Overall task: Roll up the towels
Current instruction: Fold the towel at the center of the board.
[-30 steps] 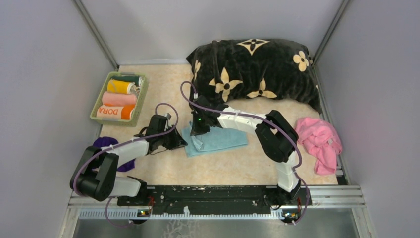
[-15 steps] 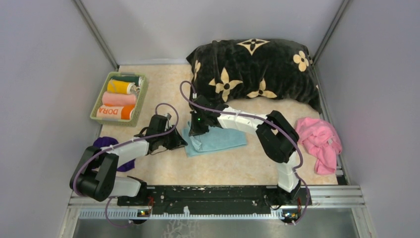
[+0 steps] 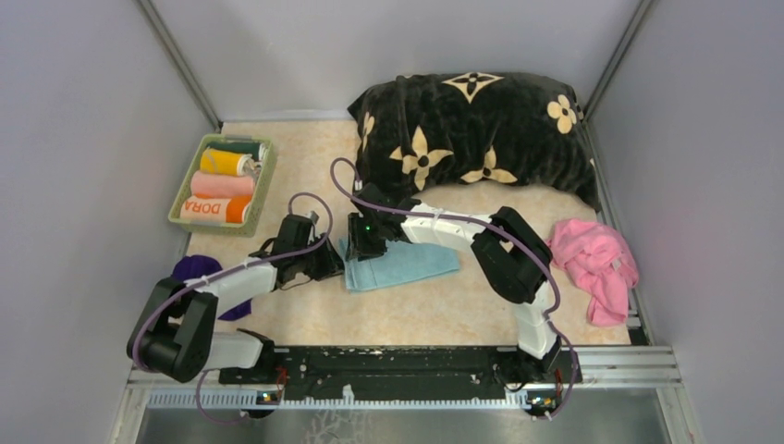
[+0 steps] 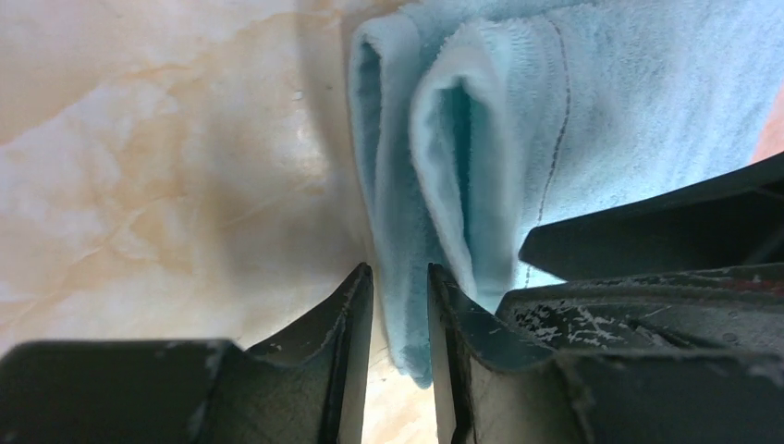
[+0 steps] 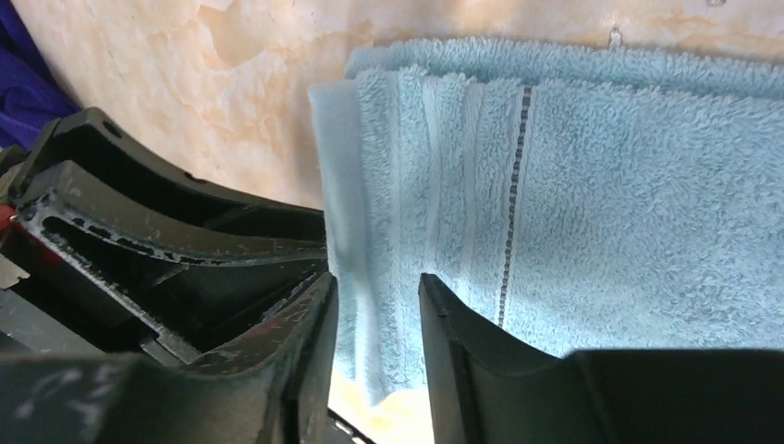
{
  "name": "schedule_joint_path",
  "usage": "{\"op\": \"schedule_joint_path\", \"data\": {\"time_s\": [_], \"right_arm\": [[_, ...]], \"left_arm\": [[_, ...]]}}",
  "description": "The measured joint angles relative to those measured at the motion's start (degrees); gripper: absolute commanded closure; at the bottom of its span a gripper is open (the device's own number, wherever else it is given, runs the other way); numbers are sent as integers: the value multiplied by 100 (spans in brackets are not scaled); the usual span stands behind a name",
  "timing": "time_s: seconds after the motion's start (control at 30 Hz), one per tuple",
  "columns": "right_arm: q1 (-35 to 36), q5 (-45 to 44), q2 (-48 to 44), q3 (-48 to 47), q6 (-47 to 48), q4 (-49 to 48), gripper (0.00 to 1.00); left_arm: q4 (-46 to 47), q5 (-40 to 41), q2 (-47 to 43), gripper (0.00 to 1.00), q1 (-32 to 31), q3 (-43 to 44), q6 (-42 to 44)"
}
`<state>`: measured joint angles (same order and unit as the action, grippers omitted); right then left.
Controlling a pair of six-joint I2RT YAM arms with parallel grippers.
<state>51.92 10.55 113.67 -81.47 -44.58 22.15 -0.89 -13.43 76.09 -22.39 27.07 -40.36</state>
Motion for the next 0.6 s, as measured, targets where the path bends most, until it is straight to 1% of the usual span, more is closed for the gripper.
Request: {"op": "schedule_joint_path", "data": {"time_s": [0.2, 0.27, 0.33, 0.47, 0.6], "right_arm": [[-9, -179, -127, 4, 221, 0, 54], [-70, -262, -374, 83, 350, -17, 53], [-192, -273, -841, 413, 468, -186, 53], [-863, -146, -2002, 1423, 688, -573, 52], [-1650, 26, -2719, 2352, 868, -966, 52]], "left_arm": [[-621, 564, -597, 51, -2, -87, -61], [-942, 813, -890, 48, -2, -105, -90], [-1244, 1043, -1209, 46, -2, -101, -103], [-1733, 1307, -1703, 46, -4, 20, -79], [-1884, 1239, -1757, 48, -111, 354, -101]]}}
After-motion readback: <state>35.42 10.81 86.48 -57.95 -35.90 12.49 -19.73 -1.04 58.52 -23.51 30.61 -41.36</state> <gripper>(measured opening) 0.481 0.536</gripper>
